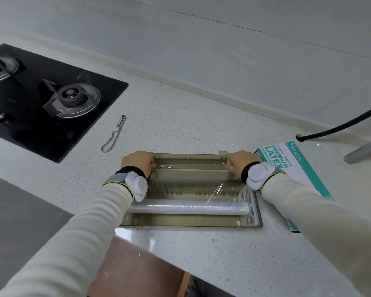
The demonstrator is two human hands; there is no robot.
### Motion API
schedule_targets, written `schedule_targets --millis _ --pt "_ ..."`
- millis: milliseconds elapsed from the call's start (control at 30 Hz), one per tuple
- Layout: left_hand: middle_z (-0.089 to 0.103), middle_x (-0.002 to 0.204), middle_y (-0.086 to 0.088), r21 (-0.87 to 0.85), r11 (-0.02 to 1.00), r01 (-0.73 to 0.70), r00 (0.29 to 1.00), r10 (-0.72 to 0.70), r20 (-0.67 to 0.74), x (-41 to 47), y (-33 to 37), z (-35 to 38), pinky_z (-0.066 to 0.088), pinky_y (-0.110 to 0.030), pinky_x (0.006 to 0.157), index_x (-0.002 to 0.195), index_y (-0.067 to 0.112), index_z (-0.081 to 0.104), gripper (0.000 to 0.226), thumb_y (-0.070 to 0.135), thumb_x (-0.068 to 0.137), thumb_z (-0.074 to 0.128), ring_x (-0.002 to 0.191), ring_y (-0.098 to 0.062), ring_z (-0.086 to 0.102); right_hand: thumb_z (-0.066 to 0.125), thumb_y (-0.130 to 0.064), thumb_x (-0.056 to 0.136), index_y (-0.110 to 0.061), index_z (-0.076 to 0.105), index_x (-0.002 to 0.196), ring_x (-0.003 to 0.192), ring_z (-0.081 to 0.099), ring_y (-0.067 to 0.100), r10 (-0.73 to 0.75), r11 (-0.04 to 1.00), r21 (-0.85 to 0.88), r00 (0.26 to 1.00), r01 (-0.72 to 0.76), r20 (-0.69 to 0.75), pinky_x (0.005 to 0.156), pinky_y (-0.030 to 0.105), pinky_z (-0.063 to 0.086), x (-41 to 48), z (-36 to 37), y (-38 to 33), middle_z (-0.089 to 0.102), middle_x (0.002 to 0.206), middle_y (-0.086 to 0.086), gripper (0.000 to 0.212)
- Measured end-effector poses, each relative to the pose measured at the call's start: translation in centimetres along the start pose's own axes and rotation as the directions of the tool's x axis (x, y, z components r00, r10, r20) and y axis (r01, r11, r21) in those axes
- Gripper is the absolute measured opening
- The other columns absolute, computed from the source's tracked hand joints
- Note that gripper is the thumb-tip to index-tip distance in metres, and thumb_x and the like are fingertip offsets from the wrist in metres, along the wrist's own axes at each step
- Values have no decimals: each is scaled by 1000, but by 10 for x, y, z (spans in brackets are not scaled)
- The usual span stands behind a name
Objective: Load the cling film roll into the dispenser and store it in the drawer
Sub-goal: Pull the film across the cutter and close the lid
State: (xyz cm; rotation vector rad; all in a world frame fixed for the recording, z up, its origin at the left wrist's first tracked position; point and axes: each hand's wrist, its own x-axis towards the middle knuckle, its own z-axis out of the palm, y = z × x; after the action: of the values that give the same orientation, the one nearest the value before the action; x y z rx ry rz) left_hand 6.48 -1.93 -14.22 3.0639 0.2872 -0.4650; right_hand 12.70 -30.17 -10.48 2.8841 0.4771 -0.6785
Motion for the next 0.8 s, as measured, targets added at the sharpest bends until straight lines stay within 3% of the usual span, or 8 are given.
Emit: schedule_targets --millis 267,433,600,700,800 --pt "65 101 -2 21 1000 -7 994 4 109 2 2 -7 46 -29 70 95 20 65 23 40 91 53 92 -23 61 45 -16 91 -10 67 101 86 58 23 2 999 -46 1000 -1 16 72 27 41 5 9 -3 67 105 8 25" --pt "65 103 -3 1 1000 1 993 -1 119 2 3 -8 49 -31 75 97 19 65 23 38 91 53 93 -23 61 46 -17 90 -10 68 100 97 61 25 -3 1000 -25 1000 3 15 75 28 44 8 11 -1 66 107 7 25" --pt "65 103 -4 -52 999 4 994 1 108 0 3 -8 50 -32 75 94 17 65 23 37 90 54 95 -24 60 55 -26 85 -16 70 95 114 40 30 -27 999 33 996 30 -81 94 39 44 5 11 7 45 121 8 20" --pt "60 110 -4 -22 999 -41 997 42 68 -1 2 -7 47 -35 86 96 19 66 24 39 90 53 104 -25 54 60 -26 84 -18 72 90 125 33 30 -29 992 117 997 37 -65 100 42 40 7 12 10 33 139 4 16" --pt "60 112 -2 22 999 -41 998 40 44 -3 1 -5 36 -38 100 96 24 66 22 41 90 52 108 -24 52 60 -21 85 -11 72 94 126 42 28 -80 977 202 997 73 24 101 37 40 10 11 13 34 145 7 18"
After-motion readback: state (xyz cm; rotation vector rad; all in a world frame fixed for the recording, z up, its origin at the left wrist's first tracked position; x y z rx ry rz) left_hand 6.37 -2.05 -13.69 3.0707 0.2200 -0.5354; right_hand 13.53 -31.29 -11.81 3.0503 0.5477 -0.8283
